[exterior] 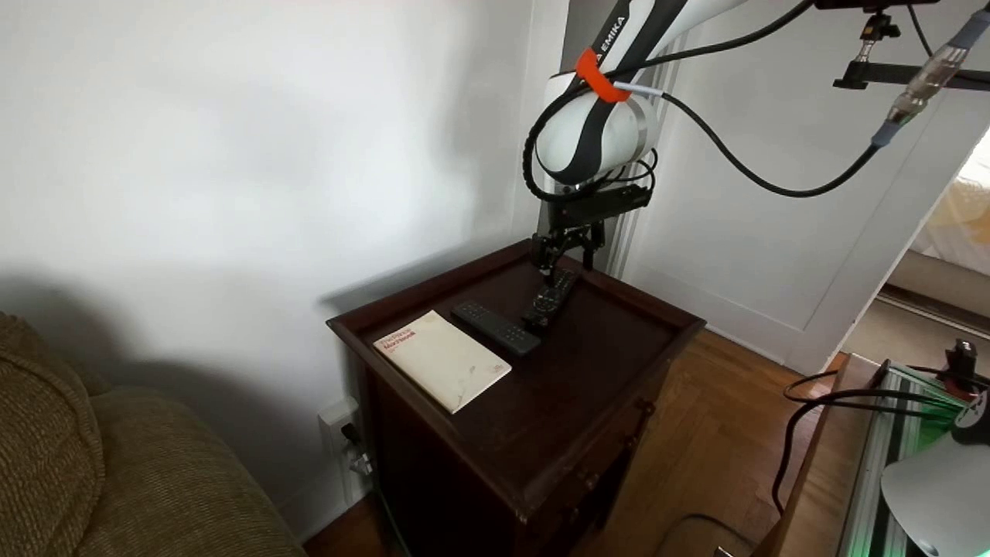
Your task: Turn the black remote on the right around
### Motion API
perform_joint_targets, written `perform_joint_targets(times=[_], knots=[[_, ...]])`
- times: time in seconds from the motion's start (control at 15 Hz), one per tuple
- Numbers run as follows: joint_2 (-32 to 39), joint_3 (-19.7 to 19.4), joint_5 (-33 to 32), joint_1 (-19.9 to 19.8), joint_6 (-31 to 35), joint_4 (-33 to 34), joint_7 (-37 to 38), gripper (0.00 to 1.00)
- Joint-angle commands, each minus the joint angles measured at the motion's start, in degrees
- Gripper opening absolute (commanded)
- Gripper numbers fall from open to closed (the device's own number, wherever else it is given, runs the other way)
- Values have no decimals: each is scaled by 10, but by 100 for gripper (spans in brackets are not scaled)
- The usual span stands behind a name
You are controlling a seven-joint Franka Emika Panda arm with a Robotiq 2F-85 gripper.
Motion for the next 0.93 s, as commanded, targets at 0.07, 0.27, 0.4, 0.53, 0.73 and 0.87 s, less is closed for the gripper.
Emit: perform_joint_targets(times=[0.07,0.27,0.4,0.53,0.73,0.87], knots=[[-15,3,-39,-3,-2,-11,-25,100],[-35,3,-60,-4,-2,-24,-42,100],[-23,-3,-99,11,-19,-11,-66,100],[-20,-4,-139,19,-5,-17,-88,100],[-15,-3,-196,30,4,-20,-116,100],[-11,1,-226,31,9,-19,-143,100]])
